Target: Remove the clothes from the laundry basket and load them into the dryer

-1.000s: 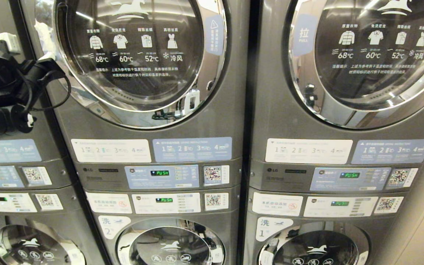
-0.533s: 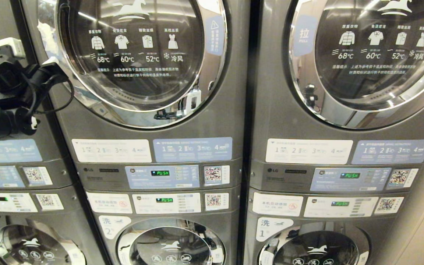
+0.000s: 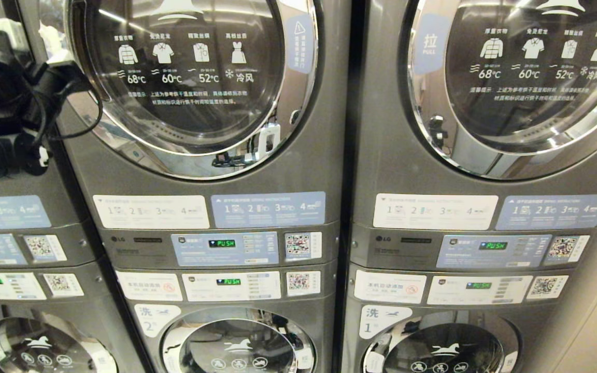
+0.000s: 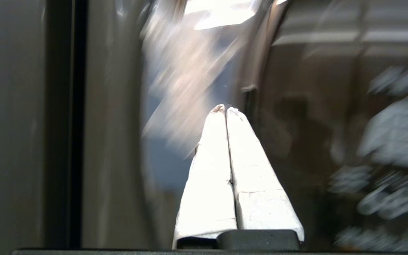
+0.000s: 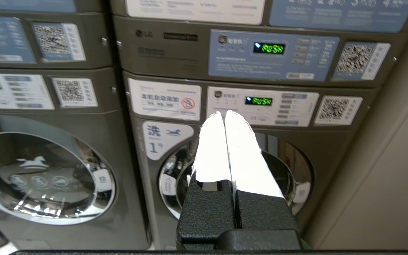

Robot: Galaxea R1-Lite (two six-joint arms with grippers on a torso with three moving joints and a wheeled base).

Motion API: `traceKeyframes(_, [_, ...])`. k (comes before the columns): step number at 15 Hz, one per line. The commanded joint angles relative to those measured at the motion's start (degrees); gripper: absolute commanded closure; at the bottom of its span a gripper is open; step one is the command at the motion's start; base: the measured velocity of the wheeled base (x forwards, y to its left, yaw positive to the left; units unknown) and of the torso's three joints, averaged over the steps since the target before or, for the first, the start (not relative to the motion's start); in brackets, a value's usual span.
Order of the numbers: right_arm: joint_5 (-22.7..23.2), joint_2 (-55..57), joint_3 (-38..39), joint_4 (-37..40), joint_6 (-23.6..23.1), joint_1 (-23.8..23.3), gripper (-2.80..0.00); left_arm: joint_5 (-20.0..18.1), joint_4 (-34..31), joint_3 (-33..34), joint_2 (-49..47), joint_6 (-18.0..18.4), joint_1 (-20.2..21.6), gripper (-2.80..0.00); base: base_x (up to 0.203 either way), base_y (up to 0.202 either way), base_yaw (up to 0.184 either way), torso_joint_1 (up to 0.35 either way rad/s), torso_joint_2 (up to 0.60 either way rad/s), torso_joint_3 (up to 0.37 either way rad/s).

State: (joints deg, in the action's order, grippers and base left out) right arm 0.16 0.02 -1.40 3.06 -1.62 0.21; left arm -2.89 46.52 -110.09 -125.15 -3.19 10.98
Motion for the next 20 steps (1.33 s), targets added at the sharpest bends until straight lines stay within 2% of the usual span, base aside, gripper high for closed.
traceKeyframes(1, [0.0, -0.1, 0.0, 0.0, 0.0, 0.1, 0.0, 3.1, 0.9, 0.3, 8.6, 0.2, 0.8, 0.0, 0.0, 0.0, 0.0, 0.013, 0.03, 0.006])
traceKeyframes(4, [0.0, -0.1, 0.0, 0.0, 0.0, 0.1, 0.0, 6.9, -0.5, 4.9, 20.9, 1.4, 1.6, 0.0, 0.0, 0.0, 0.0, 0.0, 0.0, 0.0])
traceKeyframes(6, [0.0, -0.1, -0.1, 0.0, 0.0, 0.1, 0.0, 7.5, -0.9, 16.4, 29.2, 1.9, 1.7, 0.0, 0.0, 0.0, 0.0, 0.0, 0.0, 0.0])
traceKeyframes(8, [0.0, -0.1, -0.1, 0.0, 0.0, 0.1, 0.0, 7.2, -0.9, 34.1, 38.9, 2.5, 1.2, 0.0, 0.0, 0.0, 0.0, 0.0, 0.0, 0.0])
traceKeyframes(10, [0.0, -0.1, -0.1, 0.1, 0.0, 0.1, 0.0, 5.1, -1.2, 54.0, 49.7, 3.0, 0.6, 0.0, 0.0, 0.0, 0.0, 0.0, 0.0, 0.0])
traceKeyframes(12, [0.0, -0.1, -0.1, 0.1, 0.0, 0.1, 0.0, 1.1, -2.2, 74.0, 61.8, 4.0, 0.2, 0.0, 0.0, 0.0, 0.0, 0.0, 0.0, 0.0])
traceKeyframes(14, [0.0, -0.1, -0.1, 0.1, 0.0, 0.1, 0.0, -3.4, -5.5, 90.7, 74.7, 4.9, 0.0, 0.0, 0.0, 0.0, 0.0, 0.0, 0.0, 0.0])
traceKeyframes(16, [0.0, -0.1, -0.1, 0.1, 0.0, 0.1, 0.0, -7.4, -13.4, 101.8, 86.8, 5.5, -0.2, 0.0, 0.0, 0.0, 0.0, 0.0, 0.0, 0.0])
traceKeyframes(17, [0.0, -0.1, -0.1, 0.1, 0.0, 0.1, 0.0, -9.1, -20.6, 104.5, 93.1, 5.7, -0.3, 0.0, 0.0, 0.0, 0.0, 0.0, 0.0, 0.0])
traceKeyframes(18, [-0.1, -0.1, -0.1, 0.1, 0.4, 0.1, 0.0, -9.9, -31.3, 105.1, 99.3, 6.0, -0.4, 0.0, 0.0, 0.0, 0.0, 0.0, 0.0, 0.0])
traceKeyframes(19, [-0.1, -0.1, -0.1, 0.1, 0.4, 0.1, 0.0, -8.8, -44.0, 104.9, 103.5, 6.3, -0.4, 0.0, 0.0, 0.0, 0.0, 0.0, 0.0, 0.0])
traceKeyframes(20, [-0.2, -0.1, -0.1, 0.2, 0.3, 0.1, 0.0, -5.1, -53.2, 104.7, 106.2, 6.4, -0.5, 0.0, 0.0, 0.0, 0.0, 0.0, 0.0, 0.0])
